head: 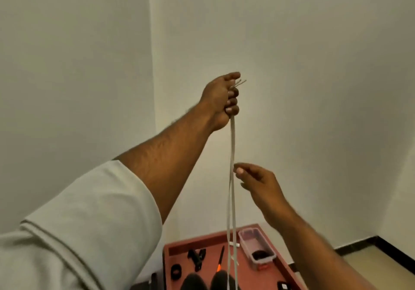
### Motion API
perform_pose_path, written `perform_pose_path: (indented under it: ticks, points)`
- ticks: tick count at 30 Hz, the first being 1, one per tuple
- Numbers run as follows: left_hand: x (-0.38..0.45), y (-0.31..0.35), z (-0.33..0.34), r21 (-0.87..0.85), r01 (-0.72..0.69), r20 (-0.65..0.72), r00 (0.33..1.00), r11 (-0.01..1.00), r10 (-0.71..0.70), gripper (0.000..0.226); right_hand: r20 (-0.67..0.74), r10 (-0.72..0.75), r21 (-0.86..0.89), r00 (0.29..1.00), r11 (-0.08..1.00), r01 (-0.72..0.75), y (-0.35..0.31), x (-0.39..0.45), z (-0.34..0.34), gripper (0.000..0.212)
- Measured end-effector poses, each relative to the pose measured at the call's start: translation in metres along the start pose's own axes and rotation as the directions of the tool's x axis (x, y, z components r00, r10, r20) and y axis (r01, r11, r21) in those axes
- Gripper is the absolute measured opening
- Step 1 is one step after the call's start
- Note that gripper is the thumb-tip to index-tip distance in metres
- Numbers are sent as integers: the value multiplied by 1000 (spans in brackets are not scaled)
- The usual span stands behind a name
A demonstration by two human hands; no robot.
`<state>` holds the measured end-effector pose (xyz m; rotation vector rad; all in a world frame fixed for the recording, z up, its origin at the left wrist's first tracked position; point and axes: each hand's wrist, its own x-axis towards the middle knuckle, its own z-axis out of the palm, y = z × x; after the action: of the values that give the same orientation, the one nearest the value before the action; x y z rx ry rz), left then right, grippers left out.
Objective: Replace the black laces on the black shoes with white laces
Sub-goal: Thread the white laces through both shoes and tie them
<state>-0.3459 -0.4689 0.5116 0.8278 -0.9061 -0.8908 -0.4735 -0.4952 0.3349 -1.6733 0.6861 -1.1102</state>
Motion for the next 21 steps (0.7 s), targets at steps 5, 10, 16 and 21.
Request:
perform_pose_path:
  ticks: [5, 10, 16, 21]
  points:
    - [-8, -10, 10, -79, -31, 18, 999, 996, 33, 27, 54, -95, 106, 994, 990, 89, -82, 22, -4, 26]
    - [-12, -6, 20, -75, -28, 1, 1000, 997, 28, 36, 28, -120, 49, 992, 992, 119, -103, 31, -8, 20]
    - [-12, 11, 32, -94, -46, 20, 999, 995, 48, 48, -32, -79, 103, 996, 991, 82, -109, 37, -10, 20]
    - [-13, 17, 42, -134, -61, 36, 997, 989, 67, 51, -62, -142, 147, 988, 978, 149, -124, 41, -13, 20]
